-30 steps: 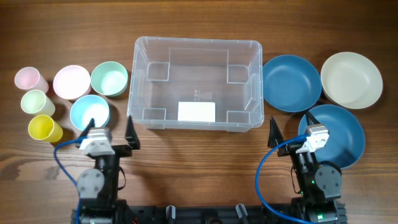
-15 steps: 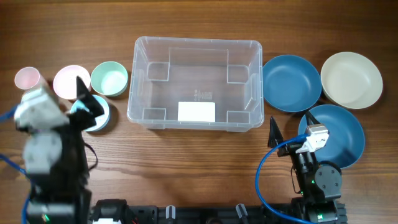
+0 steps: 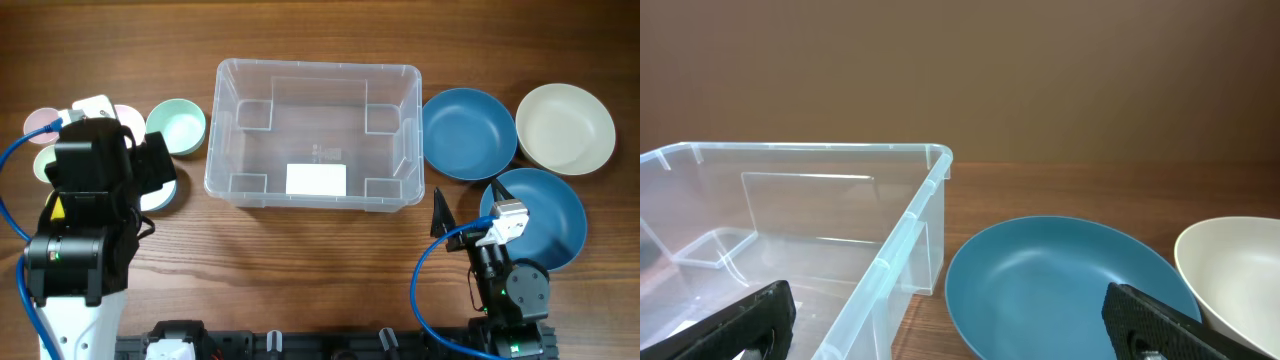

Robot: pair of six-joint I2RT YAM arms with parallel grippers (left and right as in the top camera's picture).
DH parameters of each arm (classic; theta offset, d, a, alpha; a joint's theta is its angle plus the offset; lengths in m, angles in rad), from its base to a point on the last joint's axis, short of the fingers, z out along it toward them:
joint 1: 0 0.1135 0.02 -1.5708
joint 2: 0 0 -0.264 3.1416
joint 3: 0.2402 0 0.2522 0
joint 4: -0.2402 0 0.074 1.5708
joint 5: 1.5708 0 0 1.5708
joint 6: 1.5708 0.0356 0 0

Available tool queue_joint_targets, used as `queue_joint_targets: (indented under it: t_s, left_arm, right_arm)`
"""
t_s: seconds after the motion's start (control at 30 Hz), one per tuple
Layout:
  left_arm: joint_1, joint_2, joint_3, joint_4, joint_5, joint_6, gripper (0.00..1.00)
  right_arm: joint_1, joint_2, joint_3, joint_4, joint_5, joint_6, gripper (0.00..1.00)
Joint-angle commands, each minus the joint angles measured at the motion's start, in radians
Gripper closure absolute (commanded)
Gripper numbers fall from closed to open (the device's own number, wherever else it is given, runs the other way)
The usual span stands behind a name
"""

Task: Pack container

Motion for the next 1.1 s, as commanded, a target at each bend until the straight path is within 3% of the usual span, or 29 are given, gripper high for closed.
queue_joint_targets:
  t_s: [0.0, 0.33, 0.63, 0.8, 1.07]
  left_arm:
    - [-0.006, -0.009, 0.024, -0.014, -0.01, -0.006, 0.0]
    - [-0.006, 0.035, -0.01, -0.083, 0.051, -0.036, 0.0]
    - [0.055, 0.238, -0.053, -0.051, 0.051, -0.066, 0.0]
    - [0.124, 0.319, -0.053, -0.028, 0.146, -0.061, 0.0]
    - [0.195, 0.407, -0.072, 0.038, 0.299, 0.067, 0.0]
  right_arm:
    - [0.0, 0.005, -0.002, 0.003, -0.013, -0.011, 0.0]
    - [0.0, 0.005, -0.002, 0.003, -0.013, -0.01, 0.0]
    - [0.0, 0.005, -0.002, 0.003, -0.013, -0.011, 0.0]
    - [0.0, 0.005, -0.002, 0.003, -0.013, -0.011, 0.0]
    - [0.0, 0.005, -0.002, 0.003, -0.013, -0.011, 0.0]
